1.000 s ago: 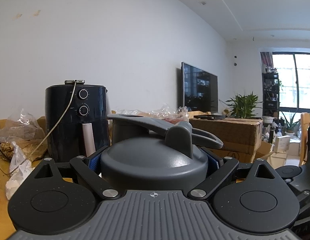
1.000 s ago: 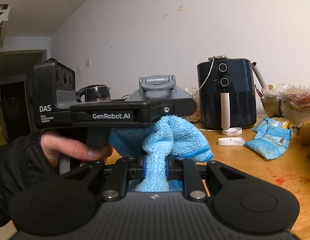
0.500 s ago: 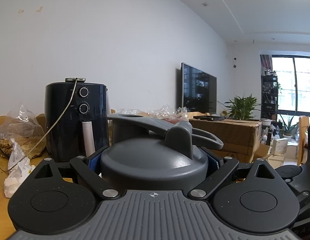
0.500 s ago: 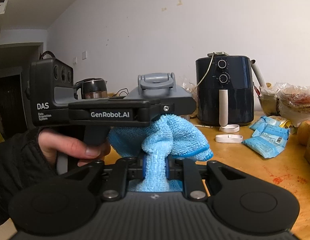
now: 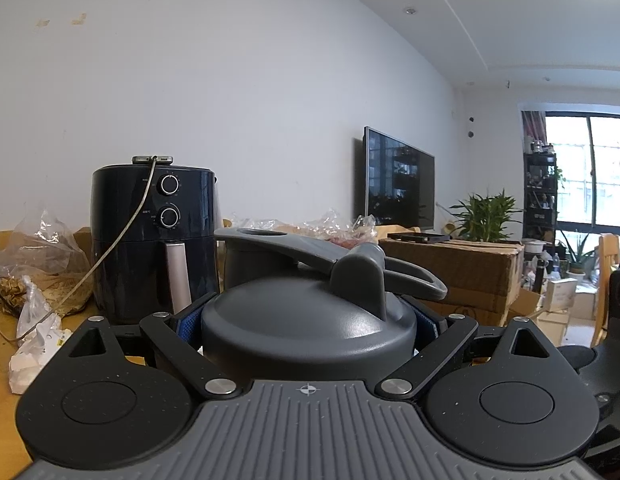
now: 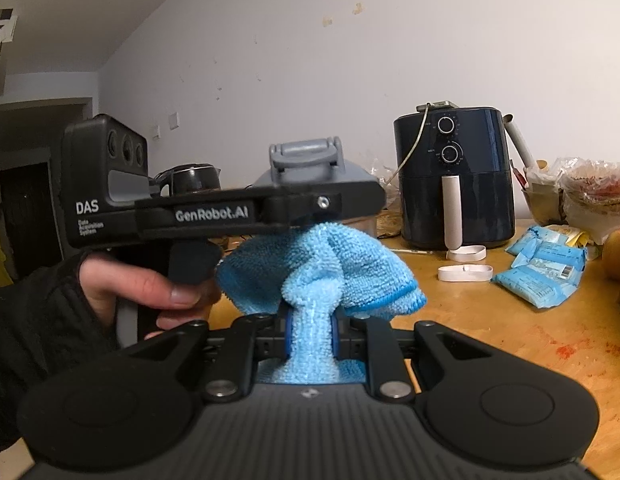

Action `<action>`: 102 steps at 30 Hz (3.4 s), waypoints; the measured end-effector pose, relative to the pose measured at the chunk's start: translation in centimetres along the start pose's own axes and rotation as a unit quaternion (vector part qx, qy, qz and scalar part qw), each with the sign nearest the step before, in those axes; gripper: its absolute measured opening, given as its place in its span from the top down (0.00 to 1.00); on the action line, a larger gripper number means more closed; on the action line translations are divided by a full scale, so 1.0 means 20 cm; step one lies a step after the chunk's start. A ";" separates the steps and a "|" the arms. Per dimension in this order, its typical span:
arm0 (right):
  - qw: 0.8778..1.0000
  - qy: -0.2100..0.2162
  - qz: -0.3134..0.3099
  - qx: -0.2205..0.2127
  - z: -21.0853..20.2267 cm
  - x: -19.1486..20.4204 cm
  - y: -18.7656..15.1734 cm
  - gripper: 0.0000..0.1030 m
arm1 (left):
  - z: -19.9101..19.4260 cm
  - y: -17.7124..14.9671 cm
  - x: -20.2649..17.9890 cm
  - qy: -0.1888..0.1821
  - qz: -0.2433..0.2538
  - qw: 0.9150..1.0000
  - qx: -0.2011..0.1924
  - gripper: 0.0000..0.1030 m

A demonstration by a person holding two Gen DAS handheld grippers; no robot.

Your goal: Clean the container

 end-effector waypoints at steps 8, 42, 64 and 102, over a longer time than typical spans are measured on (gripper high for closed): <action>1.000 -0.001 0.012 -0.021 -0.14 -0.06 0.01 0.86 | 0.00 0.00 0.01 -0.004 -0.003 1.000 0.001 0.07; 0.999 -0.030 0.031 -0.025 -0.37 -0.14 -0.02 0.86 | -0.02 0.03 -0.04 0.148 0.010 0.989 -0.017 0.00; 0.998 -0.041 0.037 -0.018 -0.35 -0.17 -0.03 0.86 | 0.01 0.08 -0.12 0.371 0.055 0.927 -0.025 0.00; 0.997 -0.051 0.050 -0.022 -0.37 -0.23 -0.07 0.86 | 0.03 0.06 -0.14 0.390 0.068 0.918 -0.005 0.08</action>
Point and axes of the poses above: each gripper's, at about its wrist camera, not at the fingertips, and z roughly the way its jaws point, x to its left, y to its top, the point moved 9 cm from there along z, roughly the way its jaws point, and after that the axes turned 14 degrees about -x, right-handed, at the moved point
